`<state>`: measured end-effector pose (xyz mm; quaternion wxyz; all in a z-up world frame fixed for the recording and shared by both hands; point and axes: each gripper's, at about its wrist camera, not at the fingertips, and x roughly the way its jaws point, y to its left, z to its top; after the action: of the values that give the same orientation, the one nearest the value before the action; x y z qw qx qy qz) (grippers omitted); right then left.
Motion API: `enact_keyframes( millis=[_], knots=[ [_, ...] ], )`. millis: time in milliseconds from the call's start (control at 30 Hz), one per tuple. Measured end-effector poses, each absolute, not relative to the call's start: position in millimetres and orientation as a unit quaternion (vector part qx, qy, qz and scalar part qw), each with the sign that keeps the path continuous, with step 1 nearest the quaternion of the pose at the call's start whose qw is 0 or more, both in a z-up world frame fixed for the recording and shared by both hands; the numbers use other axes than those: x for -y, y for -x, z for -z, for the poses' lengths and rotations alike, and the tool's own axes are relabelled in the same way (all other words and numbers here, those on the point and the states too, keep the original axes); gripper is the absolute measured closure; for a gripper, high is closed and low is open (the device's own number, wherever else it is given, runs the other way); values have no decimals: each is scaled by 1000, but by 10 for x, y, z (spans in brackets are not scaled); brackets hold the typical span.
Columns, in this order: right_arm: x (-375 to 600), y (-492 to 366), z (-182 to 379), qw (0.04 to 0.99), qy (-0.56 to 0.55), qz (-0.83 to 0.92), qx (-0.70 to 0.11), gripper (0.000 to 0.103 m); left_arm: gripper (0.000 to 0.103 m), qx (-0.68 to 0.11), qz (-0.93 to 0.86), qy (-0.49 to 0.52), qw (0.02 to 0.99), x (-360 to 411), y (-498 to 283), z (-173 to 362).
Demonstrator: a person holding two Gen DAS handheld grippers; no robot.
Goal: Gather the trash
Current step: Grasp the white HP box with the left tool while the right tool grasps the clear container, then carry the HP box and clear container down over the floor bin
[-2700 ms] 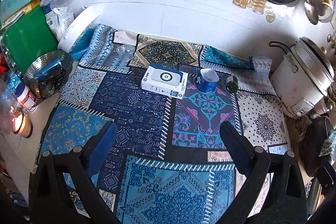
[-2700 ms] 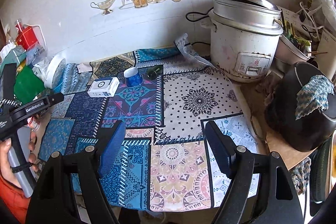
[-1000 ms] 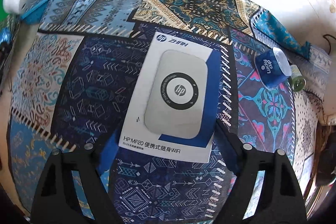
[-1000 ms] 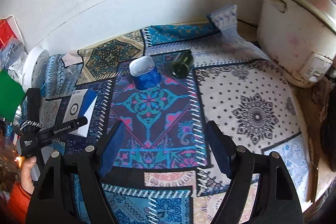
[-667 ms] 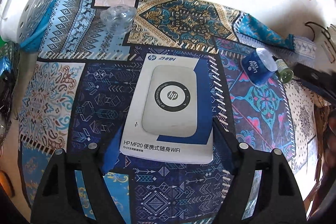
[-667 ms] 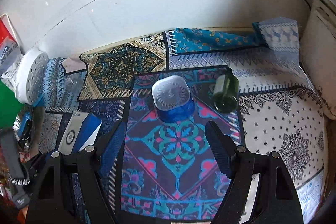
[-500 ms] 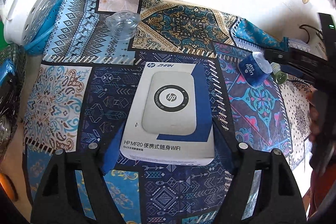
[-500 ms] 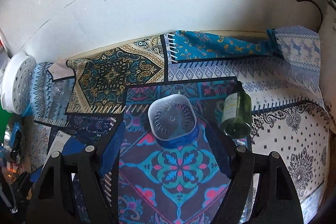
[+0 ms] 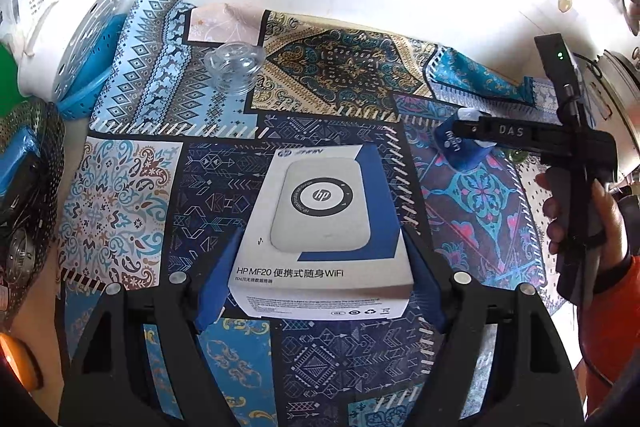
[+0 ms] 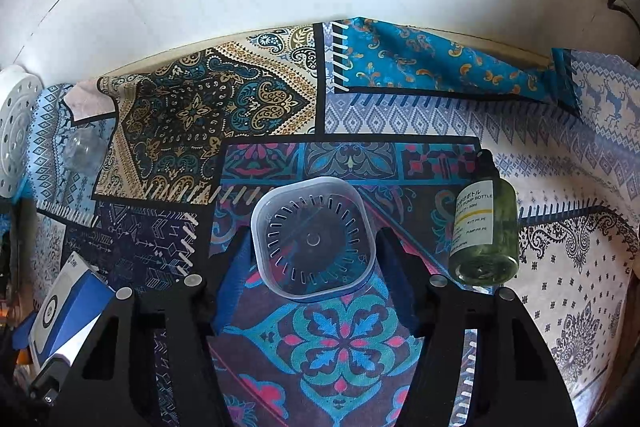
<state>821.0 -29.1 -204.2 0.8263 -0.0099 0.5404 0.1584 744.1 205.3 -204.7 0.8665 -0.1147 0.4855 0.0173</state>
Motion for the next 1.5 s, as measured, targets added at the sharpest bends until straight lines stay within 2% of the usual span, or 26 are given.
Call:
enact_keyframes(
  millis=[400,800,1067,1500],
  knots=[
    [691,-7182,1307,854,-30,-211,-475,45,27,-430,-27,97,897,-1514,-7031,1462],
    [1395,-6002,692,875,-20,-256,-410,45,27,-370,-64,104,921,-774,-5980,855],
    [1593,-5376,585,880,-33,-265,-392,45,27,-364,-68,106,923,-597,-5325,729],
    [1365,-4329,813,882,-51,-220,-414,45,27,-403,-34,90,910,-873,-4336,981]
  ],
)
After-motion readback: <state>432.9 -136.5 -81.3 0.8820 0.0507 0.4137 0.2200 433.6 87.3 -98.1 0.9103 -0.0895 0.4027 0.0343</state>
